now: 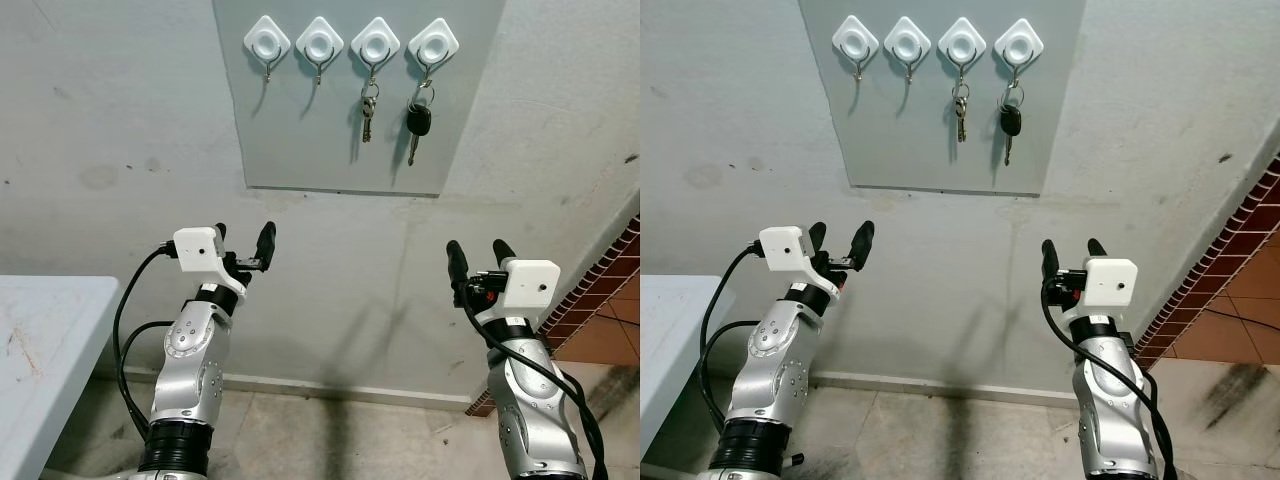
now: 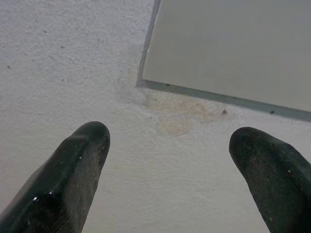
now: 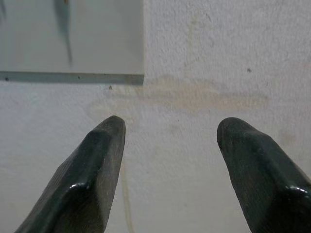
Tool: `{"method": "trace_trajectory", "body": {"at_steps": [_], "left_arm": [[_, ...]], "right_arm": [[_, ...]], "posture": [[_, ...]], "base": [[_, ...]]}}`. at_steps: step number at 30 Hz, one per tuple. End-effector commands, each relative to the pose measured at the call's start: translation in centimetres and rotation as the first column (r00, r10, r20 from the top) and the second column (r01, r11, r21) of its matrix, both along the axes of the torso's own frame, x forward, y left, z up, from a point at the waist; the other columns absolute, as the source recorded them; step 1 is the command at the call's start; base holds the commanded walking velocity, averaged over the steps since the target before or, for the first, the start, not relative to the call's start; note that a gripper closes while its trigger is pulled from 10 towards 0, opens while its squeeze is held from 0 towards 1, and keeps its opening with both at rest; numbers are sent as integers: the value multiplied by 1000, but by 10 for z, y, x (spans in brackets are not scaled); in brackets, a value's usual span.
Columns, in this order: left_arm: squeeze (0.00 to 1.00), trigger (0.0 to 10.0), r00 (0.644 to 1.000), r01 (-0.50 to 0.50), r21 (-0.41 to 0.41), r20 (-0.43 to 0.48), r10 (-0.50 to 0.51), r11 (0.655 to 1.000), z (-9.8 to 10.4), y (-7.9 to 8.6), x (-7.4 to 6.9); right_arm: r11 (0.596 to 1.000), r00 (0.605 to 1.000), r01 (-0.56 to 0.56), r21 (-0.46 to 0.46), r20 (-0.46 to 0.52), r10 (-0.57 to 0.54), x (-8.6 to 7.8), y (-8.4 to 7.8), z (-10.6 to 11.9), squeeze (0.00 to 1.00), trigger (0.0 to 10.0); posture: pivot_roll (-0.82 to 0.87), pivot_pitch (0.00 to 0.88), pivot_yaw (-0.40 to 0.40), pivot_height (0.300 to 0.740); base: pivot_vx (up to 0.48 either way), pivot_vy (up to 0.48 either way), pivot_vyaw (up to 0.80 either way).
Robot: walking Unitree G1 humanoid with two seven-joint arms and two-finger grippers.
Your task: Hang keys on a hook
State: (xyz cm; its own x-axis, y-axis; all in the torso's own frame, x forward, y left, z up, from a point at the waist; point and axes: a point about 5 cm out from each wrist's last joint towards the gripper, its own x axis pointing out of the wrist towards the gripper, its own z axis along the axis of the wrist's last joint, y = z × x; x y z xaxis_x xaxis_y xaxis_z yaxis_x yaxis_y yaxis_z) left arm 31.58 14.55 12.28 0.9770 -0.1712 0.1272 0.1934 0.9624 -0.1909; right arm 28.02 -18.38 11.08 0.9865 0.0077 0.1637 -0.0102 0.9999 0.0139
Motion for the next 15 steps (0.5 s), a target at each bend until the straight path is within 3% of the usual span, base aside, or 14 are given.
{"method": "trace_trajectory", "body": {"at_steps": [1, 8, 15], "left_arm": [[0, 10000, 1000, -8, 41, -26, 9, 999, -9, 1, 0], [0, 10000, 997, 13, 120, -74, -5, 993, -23, -4, 0], [0, 10000, 997, 15, 119, -77, -6, 993, -27, -8, 0]], "right_arm": [[1000, 999, 28, -13, -37, -29, 0, -6, -8, 0, 10000], [998, 997, 35, -50, -73, -38, 0, -10, -19, 0, 10000], [997, 995, 41, -61, -83, -46, 1, -11, -23, 0, 10000]], "posture": [[-55, 0, 25, 740], [-62, 0, 29, 740], [-65, 0, 32, 740]], "base": [[0, 0, 0], [0, 0, 0], [0, 0, 0]]}}
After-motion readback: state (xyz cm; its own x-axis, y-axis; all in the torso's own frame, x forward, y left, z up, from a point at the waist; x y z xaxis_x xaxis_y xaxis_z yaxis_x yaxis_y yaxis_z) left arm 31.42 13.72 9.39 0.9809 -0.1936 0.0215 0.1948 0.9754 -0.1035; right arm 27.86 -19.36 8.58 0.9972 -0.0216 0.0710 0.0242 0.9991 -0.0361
